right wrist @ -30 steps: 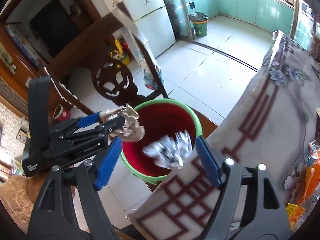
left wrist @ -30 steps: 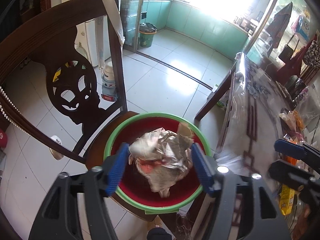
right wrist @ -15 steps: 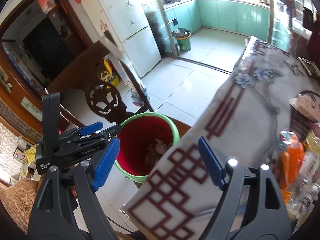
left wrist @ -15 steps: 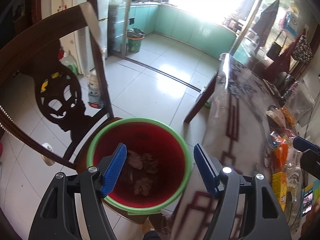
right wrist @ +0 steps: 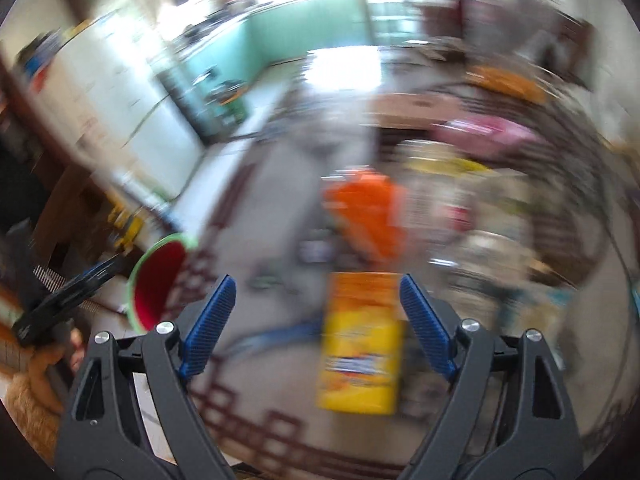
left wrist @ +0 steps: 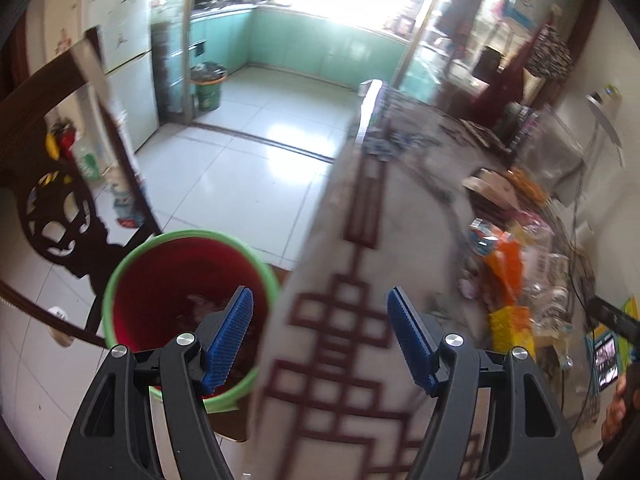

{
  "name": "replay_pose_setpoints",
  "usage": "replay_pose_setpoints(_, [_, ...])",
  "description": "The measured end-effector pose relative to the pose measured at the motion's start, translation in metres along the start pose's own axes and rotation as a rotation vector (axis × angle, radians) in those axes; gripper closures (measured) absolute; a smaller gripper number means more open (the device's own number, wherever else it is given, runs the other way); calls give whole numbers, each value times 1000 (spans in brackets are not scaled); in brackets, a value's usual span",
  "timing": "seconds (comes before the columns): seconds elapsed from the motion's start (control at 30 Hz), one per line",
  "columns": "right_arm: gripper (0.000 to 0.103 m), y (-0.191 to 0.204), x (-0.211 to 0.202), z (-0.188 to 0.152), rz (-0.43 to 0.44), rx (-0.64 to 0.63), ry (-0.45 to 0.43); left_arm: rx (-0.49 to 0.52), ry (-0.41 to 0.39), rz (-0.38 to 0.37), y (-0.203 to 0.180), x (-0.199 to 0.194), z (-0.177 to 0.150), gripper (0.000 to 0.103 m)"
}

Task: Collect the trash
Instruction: 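Grasp the yellow juice carton with the left tool while the right tool grasps the white milk carton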

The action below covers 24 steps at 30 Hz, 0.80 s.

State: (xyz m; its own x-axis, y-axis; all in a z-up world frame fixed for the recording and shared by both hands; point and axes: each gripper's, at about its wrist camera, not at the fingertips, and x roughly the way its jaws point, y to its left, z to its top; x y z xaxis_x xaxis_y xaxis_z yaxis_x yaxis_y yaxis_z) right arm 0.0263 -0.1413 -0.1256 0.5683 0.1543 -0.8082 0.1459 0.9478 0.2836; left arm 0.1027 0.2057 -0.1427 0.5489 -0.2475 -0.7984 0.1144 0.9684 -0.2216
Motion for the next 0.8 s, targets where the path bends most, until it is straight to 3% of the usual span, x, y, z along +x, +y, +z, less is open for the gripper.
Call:
replay_pose_setpoints(0.2, [21, -96, 10, -8, 7, 211, 68, 23, 17, -38, -62, -2, -17, 36])
replay_pose_setpoints(0.33, [21, -123, 19, -3, 14, 183, 95, 53, 42, -62, -114, 0, -36, 36])
replay_pose_setpoints(0.5, [22, -136, 38, 27, -14, 113, 85, 96, 91, -77, -169, 6, -65, 36])
replay_pose_setpoints(0.6, [36, -143, 58, 43, -39, 67, 115, 112, 108, -76, -190, 7, -75, 36])
replay_pose_setpoints(0.8, [37, -139, 93, 49, -58, -20, 187, 109, 126, -56, -212, 4, -86, 36])
